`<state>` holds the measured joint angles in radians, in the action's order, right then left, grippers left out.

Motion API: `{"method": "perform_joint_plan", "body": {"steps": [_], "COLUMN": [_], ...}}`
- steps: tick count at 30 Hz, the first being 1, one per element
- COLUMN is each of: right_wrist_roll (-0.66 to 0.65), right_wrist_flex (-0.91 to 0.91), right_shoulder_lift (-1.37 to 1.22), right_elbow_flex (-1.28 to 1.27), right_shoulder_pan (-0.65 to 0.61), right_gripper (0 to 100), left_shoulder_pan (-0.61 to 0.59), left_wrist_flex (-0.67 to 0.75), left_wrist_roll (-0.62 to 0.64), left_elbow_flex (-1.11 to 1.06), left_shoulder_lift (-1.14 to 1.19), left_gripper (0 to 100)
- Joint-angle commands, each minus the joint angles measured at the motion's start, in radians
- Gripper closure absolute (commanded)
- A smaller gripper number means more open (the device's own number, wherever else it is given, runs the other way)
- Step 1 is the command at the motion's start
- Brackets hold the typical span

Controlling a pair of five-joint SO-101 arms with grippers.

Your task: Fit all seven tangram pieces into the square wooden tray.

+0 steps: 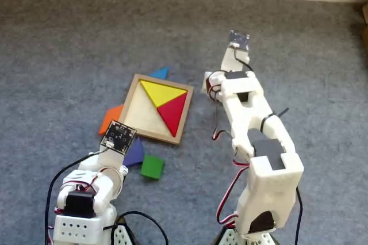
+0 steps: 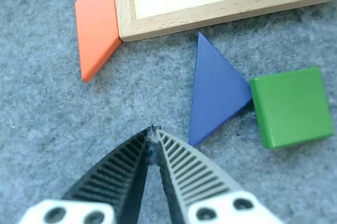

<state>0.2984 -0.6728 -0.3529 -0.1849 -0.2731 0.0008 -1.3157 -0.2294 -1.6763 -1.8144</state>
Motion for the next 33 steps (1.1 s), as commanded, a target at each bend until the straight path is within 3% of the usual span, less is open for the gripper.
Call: {"method": "perform_joint_plan", "body": {"steps": [1,10,23,33], "right_wrist_roll": [0.014,0.061,0.058,0.063], "right_wrist_flex": [-0.008,-0.139,-0.188,-0.527], "right_shoulder_lift": [0.015,-0.007,-0.07,-0.259], "right_elbow_flex": [0.064,0.125,0.16,0.489], "right_shoulder_pan": [0.008,-0.002,-0.019,-0.036], "right_gripper": [69.4,80.7,80.9,81.0], "left_shoulder_pan": [-0.004,-0.004,-0.004,-0.004], "left_wrist_flex": [-0.005,-0.005,-0.005,-0.005], "left_wrist_roll": [0.006,0.006,0.006,0.006], "left_elbow_flex": [-0.019,-0.019,-0.019,-0.019], "left_shoulder_lift": [-0.005,-0.005,-0.005,-0.005], "left_gripper": [99,99,99,99]}}
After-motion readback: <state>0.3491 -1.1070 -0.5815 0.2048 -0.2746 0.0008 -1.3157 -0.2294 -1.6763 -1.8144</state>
